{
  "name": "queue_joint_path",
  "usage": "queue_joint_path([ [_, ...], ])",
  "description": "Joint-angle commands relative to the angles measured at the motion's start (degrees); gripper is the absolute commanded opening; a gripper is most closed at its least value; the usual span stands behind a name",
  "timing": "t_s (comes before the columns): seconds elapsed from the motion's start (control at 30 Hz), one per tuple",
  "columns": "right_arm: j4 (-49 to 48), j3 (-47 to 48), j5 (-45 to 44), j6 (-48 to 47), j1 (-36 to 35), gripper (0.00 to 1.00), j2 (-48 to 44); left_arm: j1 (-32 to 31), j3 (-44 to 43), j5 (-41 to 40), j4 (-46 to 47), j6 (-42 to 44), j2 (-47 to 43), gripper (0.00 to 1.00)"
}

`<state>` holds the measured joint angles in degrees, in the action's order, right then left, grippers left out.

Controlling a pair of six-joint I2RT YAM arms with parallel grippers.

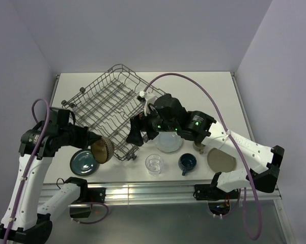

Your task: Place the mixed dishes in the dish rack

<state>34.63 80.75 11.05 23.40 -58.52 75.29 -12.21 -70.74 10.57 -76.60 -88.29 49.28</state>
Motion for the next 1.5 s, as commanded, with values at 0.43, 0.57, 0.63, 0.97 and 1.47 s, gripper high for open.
queue_joint_path([
  [0.43,-17.49,3.54,14.53,9.56,-0.36,1.0,6.54,-0.27,-10.91,6.13,9.01,-4.96,4.33,0.0],
  [0.57,-17.67,3.54,13.91,9.47,-0.36,1.0,7.85,-0.27,-12.31,6.31,8.92,-4.79,5.13,0.0],
  [0.63,-18.72,3.62,14.44,9.91,-0.36,1.0,8.38,-0.27,-12.49,6.74,9.27,-4.79,5.3,0.0],
  [0.97,-18.11,5.12,11.89,8.77,-0.45,1.0,11.11,-0.27,-13.11,7.62,9.8,-4.7,5.83,0.0],
  [1.47,-14.95,6.35,7.33,6.75,-0.45,1.0,10.76,-0.27,-12.23,7.19,9.36,-4.35,5.48,0.0],
])
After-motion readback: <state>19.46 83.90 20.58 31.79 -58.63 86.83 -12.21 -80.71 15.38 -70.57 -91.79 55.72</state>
